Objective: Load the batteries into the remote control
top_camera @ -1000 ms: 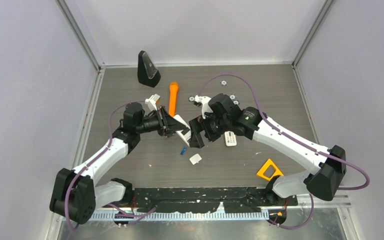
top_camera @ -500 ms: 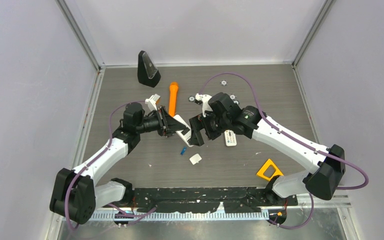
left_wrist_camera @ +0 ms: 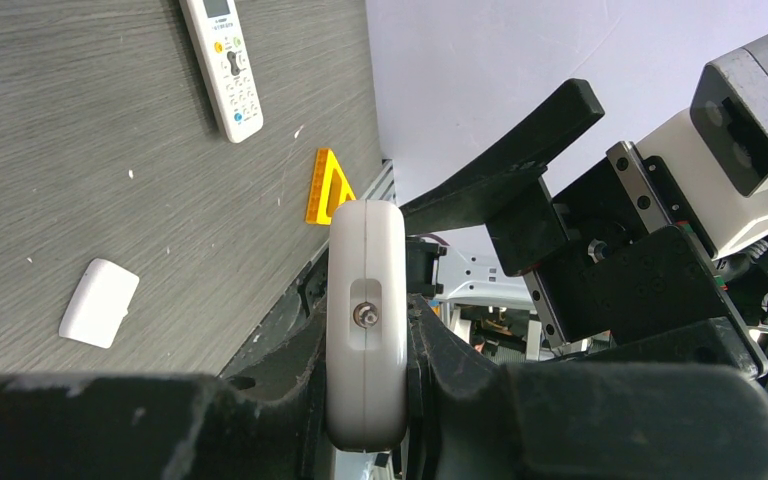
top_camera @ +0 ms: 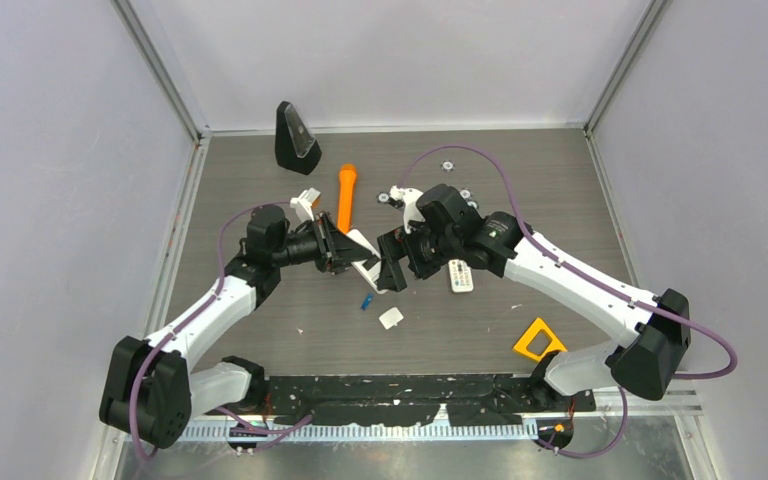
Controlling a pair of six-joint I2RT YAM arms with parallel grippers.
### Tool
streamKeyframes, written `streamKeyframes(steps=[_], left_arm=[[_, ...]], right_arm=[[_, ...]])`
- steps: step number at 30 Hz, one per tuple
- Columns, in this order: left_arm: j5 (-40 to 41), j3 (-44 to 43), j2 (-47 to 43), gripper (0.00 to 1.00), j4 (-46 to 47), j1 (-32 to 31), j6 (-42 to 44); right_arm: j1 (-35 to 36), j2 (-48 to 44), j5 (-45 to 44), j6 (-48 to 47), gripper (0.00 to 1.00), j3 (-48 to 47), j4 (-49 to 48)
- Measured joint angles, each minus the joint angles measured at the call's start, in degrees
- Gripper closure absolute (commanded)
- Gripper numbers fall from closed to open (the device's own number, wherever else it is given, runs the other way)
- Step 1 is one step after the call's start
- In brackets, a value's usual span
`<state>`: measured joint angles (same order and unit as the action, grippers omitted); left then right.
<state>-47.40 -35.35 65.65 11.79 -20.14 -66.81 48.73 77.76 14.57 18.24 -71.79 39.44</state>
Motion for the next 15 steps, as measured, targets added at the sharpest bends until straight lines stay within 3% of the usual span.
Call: streamKeyframes(steps=[15], left_arm=[[0.0, 0.0, 0.0, 1.0, -0.04, 0.0, 0.0]], right_arm=[[1.05, 0.68, 0.07, 0.44, 0.05, -0.66, -0.59]])
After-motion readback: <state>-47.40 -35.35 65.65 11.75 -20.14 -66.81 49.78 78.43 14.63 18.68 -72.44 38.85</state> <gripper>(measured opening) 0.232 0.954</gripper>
